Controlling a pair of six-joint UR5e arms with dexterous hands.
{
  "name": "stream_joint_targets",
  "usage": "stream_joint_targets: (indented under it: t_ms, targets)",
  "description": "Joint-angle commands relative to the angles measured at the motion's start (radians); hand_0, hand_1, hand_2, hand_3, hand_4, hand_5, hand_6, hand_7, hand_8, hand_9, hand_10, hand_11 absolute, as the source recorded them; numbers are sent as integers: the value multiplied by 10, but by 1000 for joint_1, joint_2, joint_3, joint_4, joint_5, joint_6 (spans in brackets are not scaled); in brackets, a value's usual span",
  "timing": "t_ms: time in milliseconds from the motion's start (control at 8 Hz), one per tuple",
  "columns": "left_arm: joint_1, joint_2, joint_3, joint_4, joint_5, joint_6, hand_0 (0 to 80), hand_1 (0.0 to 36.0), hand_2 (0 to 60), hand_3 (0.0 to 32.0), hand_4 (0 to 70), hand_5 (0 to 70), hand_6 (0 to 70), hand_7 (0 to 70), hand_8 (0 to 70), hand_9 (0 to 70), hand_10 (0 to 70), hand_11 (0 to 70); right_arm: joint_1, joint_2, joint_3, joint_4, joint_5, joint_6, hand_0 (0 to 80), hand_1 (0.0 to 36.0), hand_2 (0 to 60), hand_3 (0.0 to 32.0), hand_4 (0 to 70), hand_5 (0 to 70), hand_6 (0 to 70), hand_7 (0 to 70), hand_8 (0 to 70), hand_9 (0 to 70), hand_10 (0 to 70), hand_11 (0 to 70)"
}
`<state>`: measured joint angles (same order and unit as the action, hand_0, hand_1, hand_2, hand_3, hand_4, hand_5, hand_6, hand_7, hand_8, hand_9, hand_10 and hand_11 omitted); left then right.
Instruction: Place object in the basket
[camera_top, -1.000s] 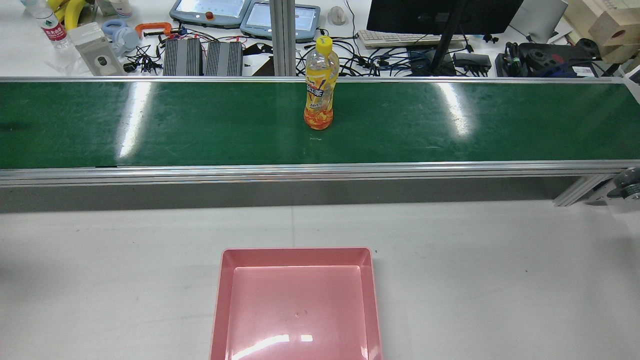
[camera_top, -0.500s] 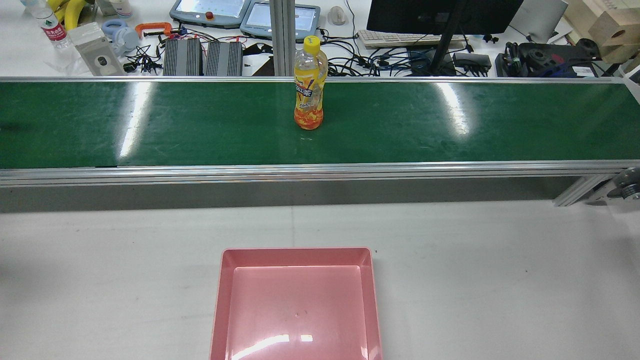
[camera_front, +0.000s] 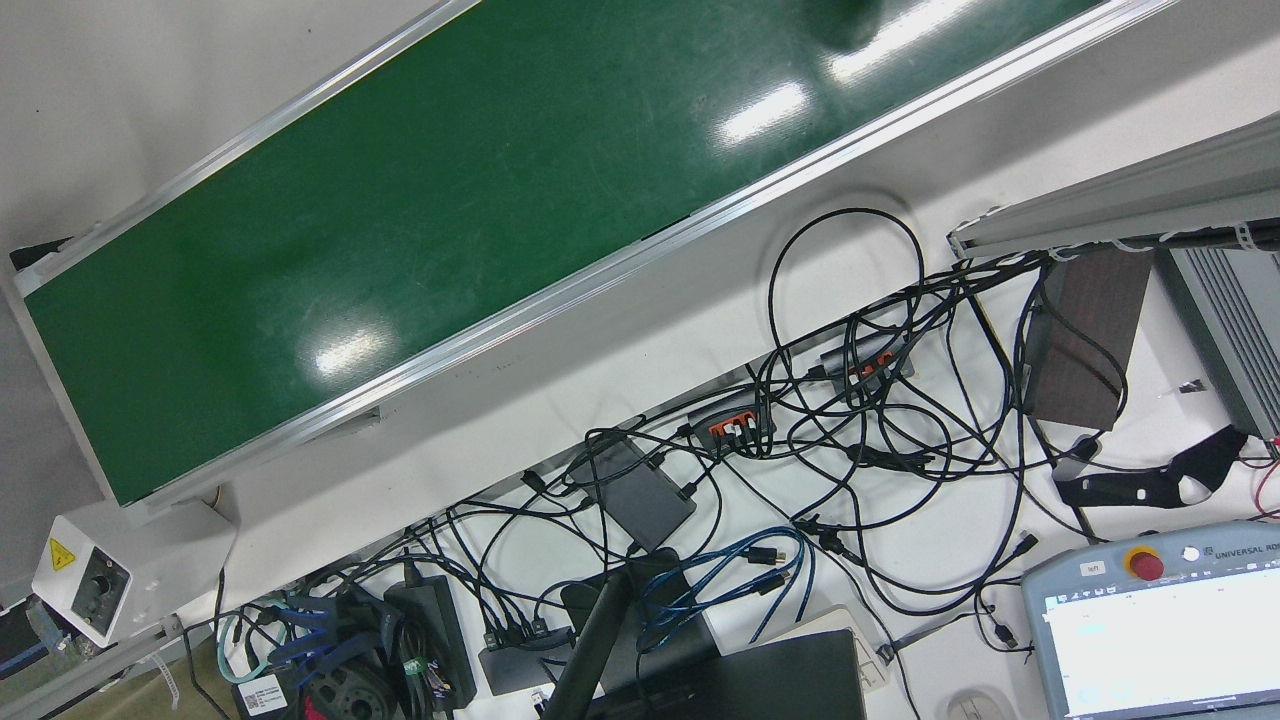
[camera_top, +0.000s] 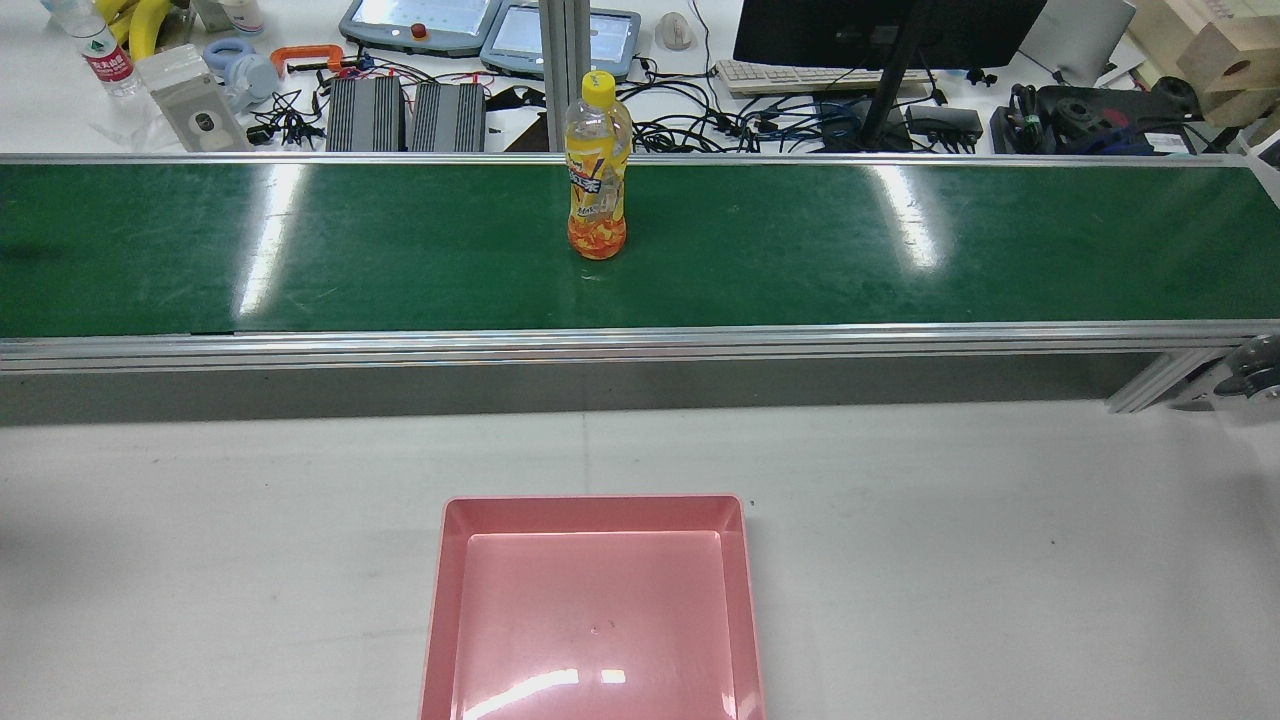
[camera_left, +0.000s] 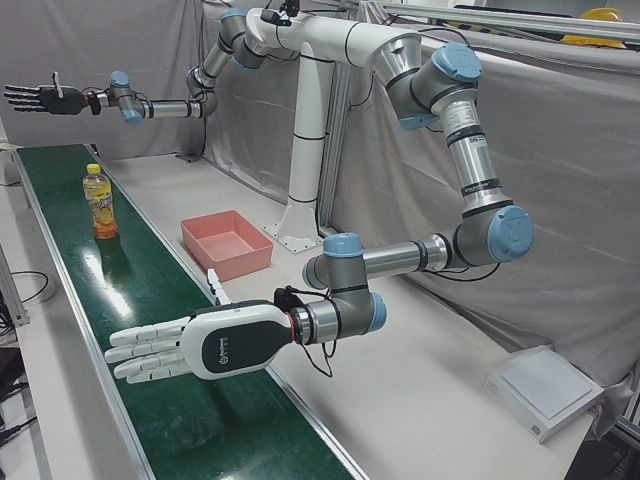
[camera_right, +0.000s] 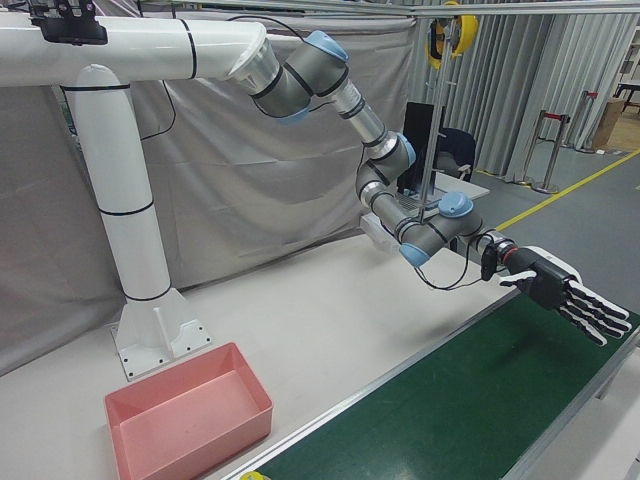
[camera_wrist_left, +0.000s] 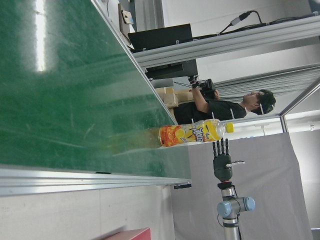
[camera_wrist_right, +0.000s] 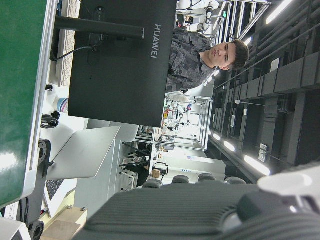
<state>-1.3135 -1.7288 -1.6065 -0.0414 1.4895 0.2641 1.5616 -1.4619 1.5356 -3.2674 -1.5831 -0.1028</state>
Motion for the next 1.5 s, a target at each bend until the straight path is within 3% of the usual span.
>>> stream_joint_targets:
  t_ms: [0,1375]
  targets:
    - [-3,0,-6,0,0,0,505,152,0,0,0,29,0,0,0,0,38,76,0,0,0,0,0,0,0,0,0,0,0,0,0,0,0,0,0,0]
    - [-1,0,-10,0,0,0,501,146,0,0,0,29,0,0,0,0,42,82,0,0,1,0,0,0,0,0,0,0,0,0,0,0,0,0,0,0]
